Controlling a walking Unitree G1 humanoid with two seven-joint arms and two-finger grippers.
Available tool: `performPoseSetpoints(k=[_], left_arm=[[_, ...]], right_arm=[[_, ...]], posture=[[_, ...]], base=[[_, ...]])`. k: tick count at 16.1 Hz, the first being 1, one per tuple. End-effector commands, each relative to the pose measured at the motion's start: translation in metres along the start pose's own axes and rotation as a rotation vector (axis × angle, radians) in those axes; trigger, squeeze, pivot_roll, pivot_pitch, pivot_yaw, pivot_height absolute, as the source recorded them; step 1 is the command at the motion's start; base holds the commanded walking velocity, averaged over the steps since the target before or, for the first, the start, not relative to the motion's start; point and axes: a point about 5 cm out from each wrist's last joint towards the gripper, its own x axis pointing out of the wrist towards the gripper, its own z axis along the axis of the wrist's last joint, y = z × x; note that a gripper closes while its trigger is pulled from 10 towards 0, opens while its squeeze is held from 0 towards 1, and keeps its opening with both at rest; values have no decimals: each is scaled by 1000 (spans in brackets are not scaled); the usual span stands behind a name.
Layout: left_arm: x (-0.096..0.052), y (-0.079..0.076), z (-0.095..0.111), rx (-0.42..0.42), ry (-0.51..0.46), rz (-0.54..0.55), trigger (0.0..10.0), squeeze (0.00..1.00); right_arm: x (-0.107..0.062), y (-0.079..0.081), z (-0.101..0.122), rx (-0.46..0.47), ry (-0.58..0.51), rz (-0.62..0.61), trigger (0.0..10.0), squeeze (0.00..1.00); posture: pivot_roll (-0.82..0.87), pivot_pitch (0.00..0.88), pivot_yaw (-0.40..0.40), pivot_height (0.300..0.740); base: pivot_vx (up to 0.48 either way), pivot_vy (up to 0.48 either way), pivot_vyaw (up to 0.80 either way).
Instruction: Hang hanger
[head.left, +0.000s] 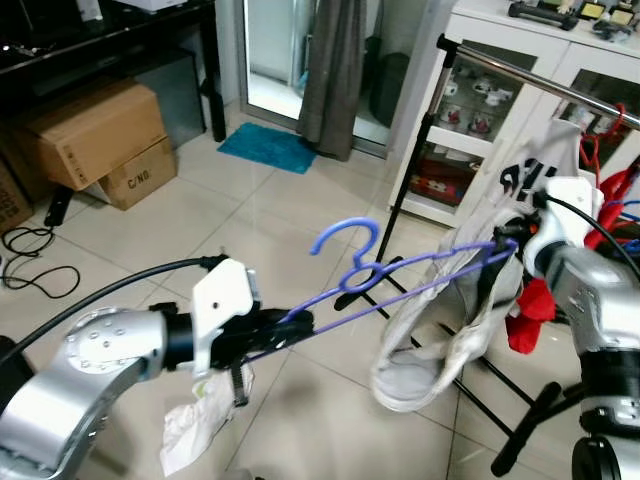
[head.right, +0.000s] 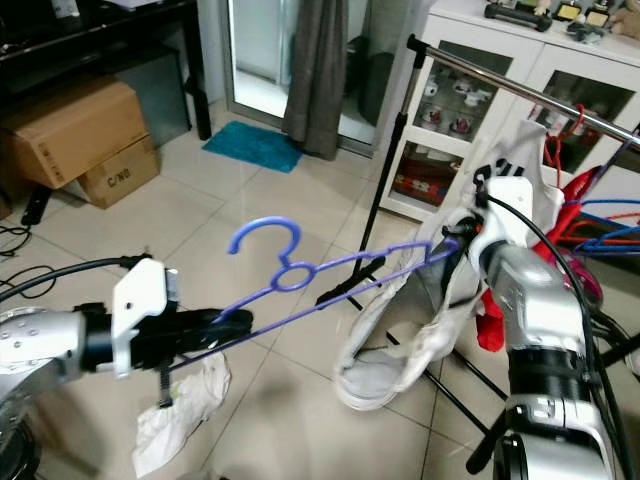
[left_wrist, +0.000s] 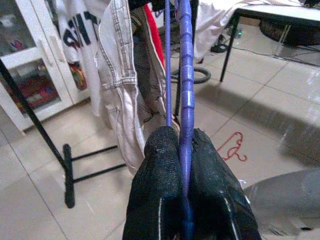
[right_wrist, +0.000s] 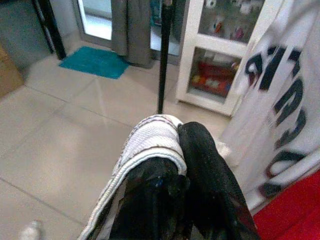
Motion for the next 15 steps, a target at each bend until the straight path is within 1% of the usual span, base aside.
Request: performPoseSetpoints(k=[1, 2, 3, 4, 5, 6, 7, 8, 9, 10, 11, 13, 14, 15], left_arm=[[-5, -2, 6, 11, -9, -16, 0, 0], [-9, -1, 6, -2, -11, -15, 0, 0], [-17, 1, 9, -43, -48, 25, 0, 0], [-21, 3, 10, -55, -62, 52, 0, 0], [-30, 15, 7, -137, -88, 218, 0, 0], [-32, 25, 1, -146, -94, 360, 0, 0], [-29, 31, -4, -159, -119, 467, 0, 0], [-20, 37, -7, -192, -168, 581, 1137, 0], [-14, 41, -9, -212, -191, 644, 8667, 0], [-2, 44, -10, -245, -226, 704, 10000, 0], [15, 46, -11, -288, -302, 769, 10000, 0], [22, 48, -11, -309, -337, 804, 10000, 0], [28, 51, -10, -293, -377, 855, 10000, 0], [32, 54, -11, -323, -430, 937, 10000, 0]], right_arm=[[-4, -8, 8, 39, -43, -6, 0, 0], [-4, -12, 2, 39, -31, -18, 0, 0], [-7, -15, -5, 39, -18, -31, 0, 0], [-9, -16, -7, 35, -21, -34, 0, 0], [-17, -16, -9, 29, -51, -39, 0, 0], [-26, -7, -9, 0, -100, -2, 10000, 0], [-34, 2, -10, -25, -128, 26, 10000, 0], [-43, 10, -13, -6, -140, 23, 10000, 0], [-48, 14, -15, 17, -142, 12, 10000, 0], [-56, 20, -18, 45, -154, -5, 10000, 0], [-68, 28, -20, 95, -183, -32, 10000, 0], [-75, 36, -24, 114, -188, -35, 10000, 0], [-81, 45, -28, 138, -186, -30, 10000, 0], [-85, 58, -36, 186, -166, -21, 10000, 0]], posture=[[64, 0, -86, 740], [66, 0, -86, 740], [67, 0, -86, 740], [67, 0, -86, 740], [76, 0, -93, 740], [76, 0, -96, 740], [73, 0, -97, 740], [74, 0, -96, 740], [72, 0, -94, 740], [58, 0, -82, 740], [43, 0, -71, 740], [27, 0, -53, 740], [23, 0, -46, 740], [21, 0, -41, 740]], base=[[0, 0, 0], [0, 0, 0], [0, 0, 0], [0, 0, 0], [0, 0, 0], [0, 0, 0], [0, 0, 0], [0, 0, 0], [0, 0, 0], [0, 0, 0], [0, 0, -638], [0, 0, -669], [0, 0, -800], [0, 0, -800]])
